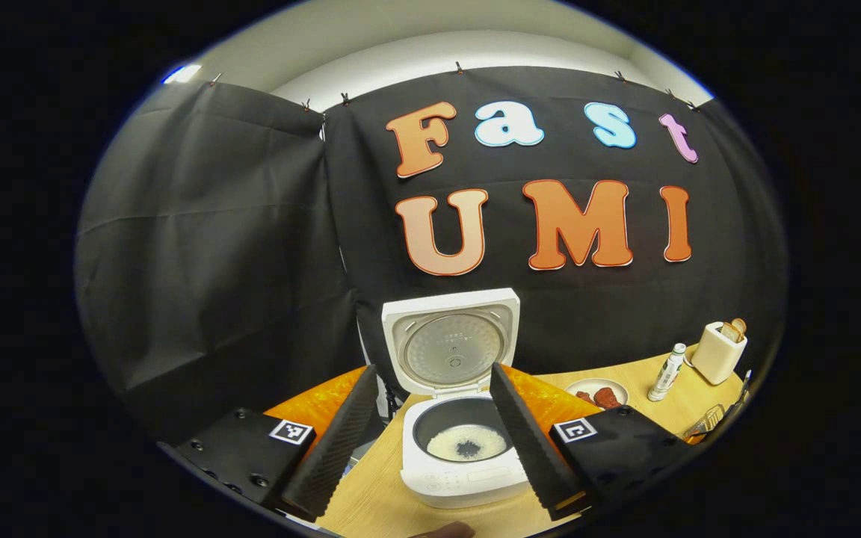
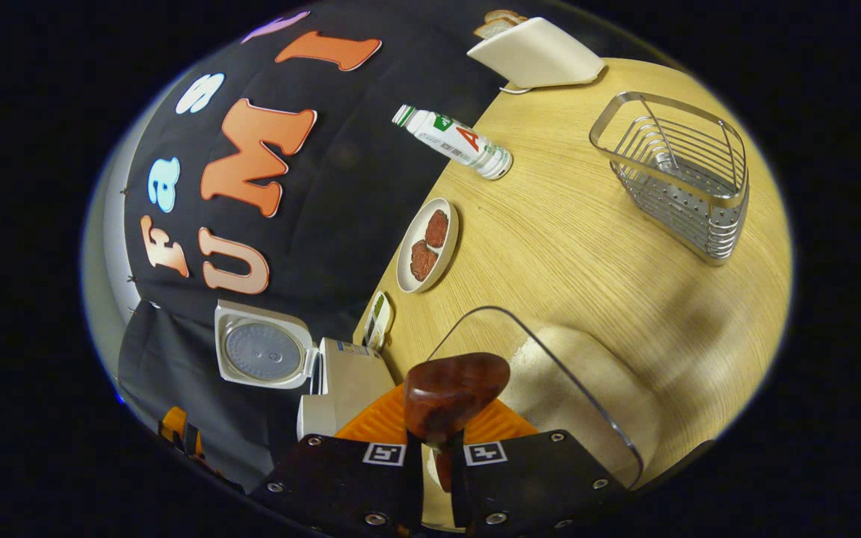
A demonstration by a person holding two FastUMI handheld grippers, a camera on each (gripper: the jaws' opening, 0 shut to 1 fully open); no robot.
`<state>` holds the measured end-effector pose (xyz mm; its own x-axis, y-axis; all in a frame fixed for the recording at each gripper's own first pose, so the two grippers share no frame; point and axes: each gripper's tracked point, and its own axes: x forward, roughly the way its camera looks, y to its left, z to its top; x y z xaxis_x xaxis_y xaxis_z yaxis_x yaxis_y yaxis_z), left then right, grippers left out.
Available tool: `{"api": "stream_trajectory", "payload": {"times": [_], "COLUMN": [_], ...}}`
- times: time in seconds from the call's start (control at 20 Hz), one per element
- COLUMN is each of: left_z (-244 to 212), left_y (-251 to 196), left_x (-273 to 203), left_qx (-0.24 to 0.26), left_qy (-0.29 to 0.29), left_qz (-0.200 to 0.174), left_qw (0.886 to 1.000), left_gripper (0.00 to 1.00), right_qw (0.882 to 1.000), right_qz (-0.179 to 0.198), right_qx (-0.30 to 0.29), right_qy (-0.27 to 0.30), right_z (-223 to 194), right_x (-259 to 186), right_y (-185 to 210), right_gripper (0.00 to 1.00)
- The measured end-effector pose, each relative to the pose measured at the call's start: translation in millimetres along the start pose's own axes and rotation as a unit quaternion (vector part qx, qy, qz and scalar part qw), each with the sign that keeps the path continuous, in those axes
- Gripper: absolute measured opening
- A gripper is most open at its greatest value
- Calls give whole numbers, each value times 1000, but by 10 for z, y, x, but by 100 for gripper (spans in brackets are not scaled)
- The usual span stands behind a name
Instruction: Close the left gripper, press the button to open the rice cooker; take a wooden spoon from the chopstick holder with the right hand, scoop a spoonful of rice and pour it into the rice cooker, then put the wooden spoon back into the chopstick holder.
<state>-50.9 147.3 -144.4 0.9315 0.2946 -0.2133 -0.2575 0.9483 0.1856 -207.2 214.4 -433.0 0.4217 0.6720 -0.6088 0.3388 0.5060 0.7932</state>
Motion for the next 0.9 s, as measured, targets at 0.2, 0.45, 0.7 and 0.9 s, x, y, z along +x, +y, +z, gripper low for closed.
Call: {"api": "stream_trajectory", "payload": {"times": [0.2,0.45,0.7,0.9], "left_z": [27,69,45,-43], "left_y": [-86,-198,-206,-98], "left_x": [-12,-21,-47,-73], "left_qx": [-4,-13,-27,-32], "left_qy": [-3,-7,-9,-3], "left_qz": [3,1,7,19], "left_qw": [1000,1000,1000,999], "left_gripper": [99,100,100,100], "right_qw": [998,990,981,977], "right_qz": [34,81,106,127], "right_qx": [43,111,158,168], "right_qy": [-15,-31,-30,-26], "right_z": [296,565,724,771], "right_x": [-117,-252,-288,-291], "right_y": [99,316,557,829], "right_gripper": [14,14,14,14]}}
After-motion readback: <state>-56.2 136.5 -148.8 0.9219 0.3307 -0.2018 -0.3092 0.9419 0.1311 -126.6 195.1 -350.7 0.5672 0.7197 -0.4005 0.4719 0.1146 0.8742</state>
